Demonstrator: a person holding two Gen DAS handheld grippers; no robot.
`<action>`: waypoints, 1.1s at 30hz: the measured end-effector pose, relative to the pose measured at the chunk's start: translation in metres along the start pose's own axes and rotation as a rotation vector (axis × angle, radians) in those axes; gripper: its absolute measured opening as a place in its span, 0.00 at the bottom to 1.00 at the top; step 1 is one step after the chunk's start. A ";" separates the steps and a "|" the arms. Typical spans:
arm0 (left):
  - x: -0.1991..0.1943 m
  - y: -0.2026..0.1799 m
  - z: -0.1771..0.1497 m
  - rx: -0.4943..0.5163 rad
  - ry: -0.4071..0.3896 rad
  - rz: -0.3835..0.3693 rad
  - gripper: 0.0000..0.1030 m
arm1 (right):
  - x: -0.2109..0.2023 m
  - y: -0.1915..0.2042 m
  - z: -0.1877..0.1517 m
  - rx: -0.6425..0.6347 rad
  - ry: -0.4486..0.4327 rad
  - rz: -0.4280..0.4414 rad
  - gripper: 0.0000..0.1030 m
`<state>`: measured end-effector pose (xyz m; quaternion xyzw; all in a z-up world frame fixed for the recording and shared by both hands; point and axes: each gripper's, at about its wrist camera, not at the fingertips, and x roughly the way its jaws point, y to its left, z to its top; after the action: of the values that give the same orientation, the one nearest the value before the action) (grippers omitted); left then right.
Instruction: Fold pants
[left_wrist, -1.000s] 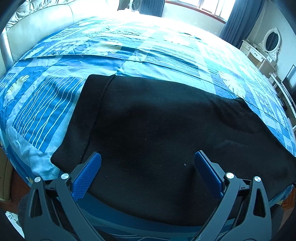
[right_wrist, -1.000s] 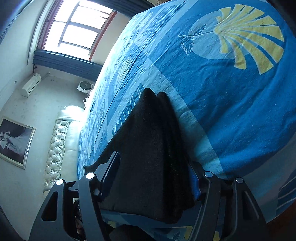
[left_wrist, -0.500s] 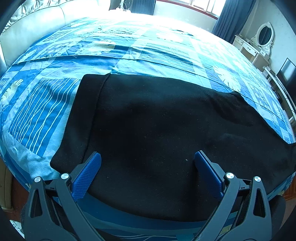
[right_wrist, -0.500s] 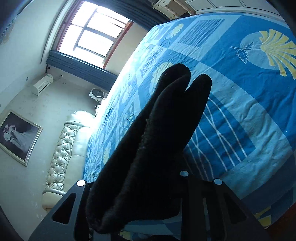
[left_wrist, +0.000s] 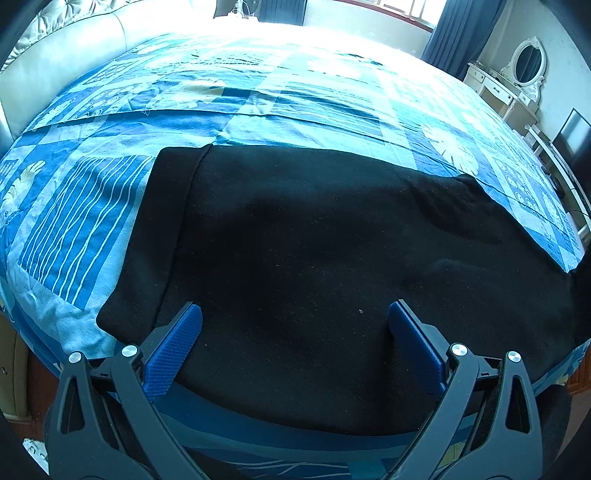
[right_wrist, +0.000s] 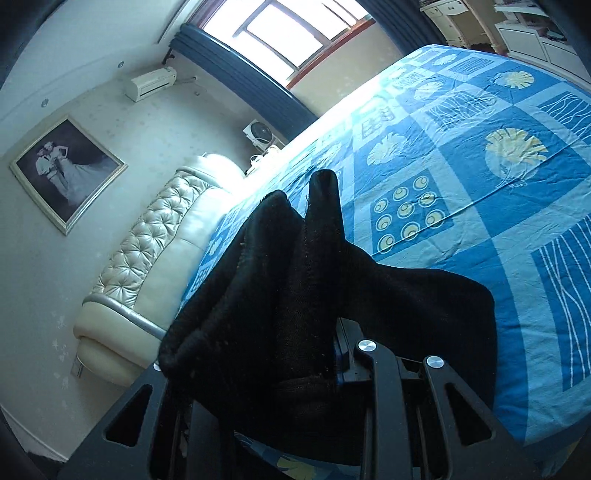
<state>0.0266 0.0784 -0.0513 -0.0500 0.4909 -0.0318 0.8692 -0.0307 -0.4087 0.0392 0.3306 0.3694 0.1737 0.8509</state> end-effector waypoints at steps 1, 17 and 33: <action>0.000 -0.001 0.000 0.001 0.002 -0.001 0.98 | 0.015 0.004 -0.004 -0.004 0.023 -0.001 0.26; -0.003 -0.010 -0.002 0.002 0.017 -0.031 0.98 | 0.161 0.036 -0.093 -0.223 0.299 -0.304 0.26; 0.000 -0.012 -0.004 0.012 0.016 -0.020 0.98 | 0.184 0.065 -0.117 -0.353 0.284 -0.365 0.28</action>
<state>0.0226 0.0662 -0.0517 -0.0494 0.4969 -0.0435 0.8653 0.0015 -0.2120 -0.0696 0.0778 0.5021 0.1238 0.8523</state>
